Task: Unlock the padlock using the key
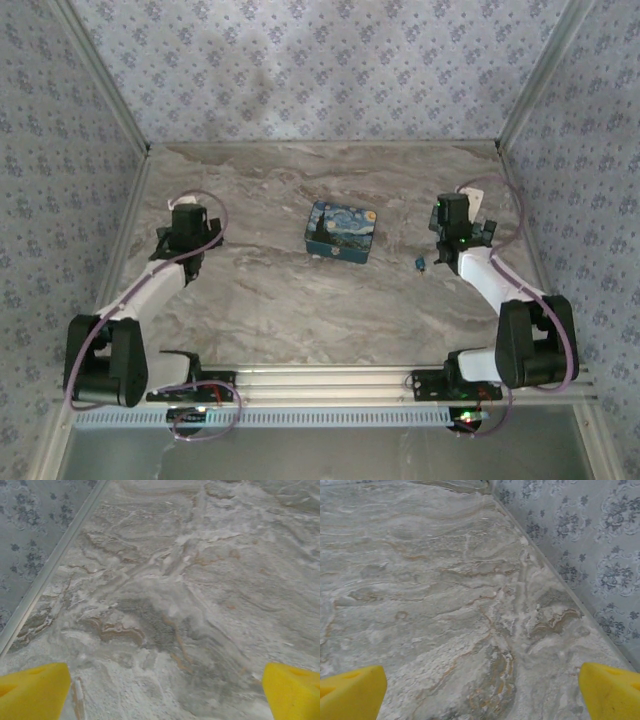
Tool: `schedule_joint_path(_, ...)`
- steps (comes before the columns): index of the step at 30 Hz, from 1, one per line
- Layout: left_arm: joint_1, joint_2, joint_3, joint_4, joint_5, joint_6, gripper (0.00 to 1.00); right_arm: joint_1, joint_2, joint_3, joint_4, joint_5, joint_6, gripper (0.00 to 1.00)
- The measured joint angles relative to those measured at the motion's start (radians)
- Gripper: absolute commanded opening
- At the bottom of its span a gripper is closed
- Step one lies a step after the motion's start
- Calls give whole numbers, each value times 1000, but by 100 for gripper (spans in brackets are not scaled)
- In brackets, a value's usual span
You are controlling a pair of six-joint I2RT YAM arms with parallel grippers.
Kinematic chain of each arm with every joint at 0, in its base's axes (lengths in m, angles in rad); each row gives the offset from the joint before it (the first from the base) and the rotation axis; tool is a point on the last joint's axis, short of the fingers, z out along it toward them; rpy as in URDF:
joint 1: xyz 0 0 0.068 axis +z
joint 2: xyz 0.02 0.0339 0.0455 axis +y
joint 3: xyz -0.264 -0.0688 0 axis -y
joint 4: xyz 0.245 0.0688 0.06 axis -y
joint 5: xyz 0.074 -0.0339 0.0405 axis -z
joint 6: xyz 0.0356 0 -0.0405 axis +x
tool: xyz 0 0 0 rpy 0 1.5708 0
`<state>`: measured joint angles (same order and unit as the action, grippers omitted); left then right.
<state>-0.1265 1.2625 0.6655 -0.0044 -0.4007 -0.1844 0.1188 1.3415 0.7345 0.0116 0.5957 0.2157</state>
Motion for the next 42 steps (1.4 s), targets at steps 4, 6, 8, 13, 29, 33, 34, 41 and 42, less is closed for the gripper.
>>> schedule_joint_path(4,27,77,-32,110,-4,19,98,-16,16,-40,91,15,-31,100)
schedule_joint_path(6,27,113,-66,198,-4,32,98,-21,21,-77,161,20,-53,100)
schedule_joint_path(8,27,134,-97,265,-4,47,98,-30,25,-113,219,18,-70,100)
schedule_joint_path(13,29,164,-194,491,6,109,98,-70,31,-195,357,-36,-80,100)
schedule_joint_path(29,109,283,-283,829,169,146,98,-90,187,-377,809,-298,-191,100)
schedule_joint_path(33,109,283,-283,829,177,146,98,-100,187,-377,829,-323,-192,100)
schedule_joint_path(34,109,283,-283,829,177,146,98,-101,187,-377,832,-325,-192,100)
schedule_joint_path(41,109,283,-283,829,179,146,98,-104,187,-377,835,-347,-191,100)
schedule_joint_path(42,109,283,-283,829,180,146,98,-105,187,-377,835,-348,-191,100)
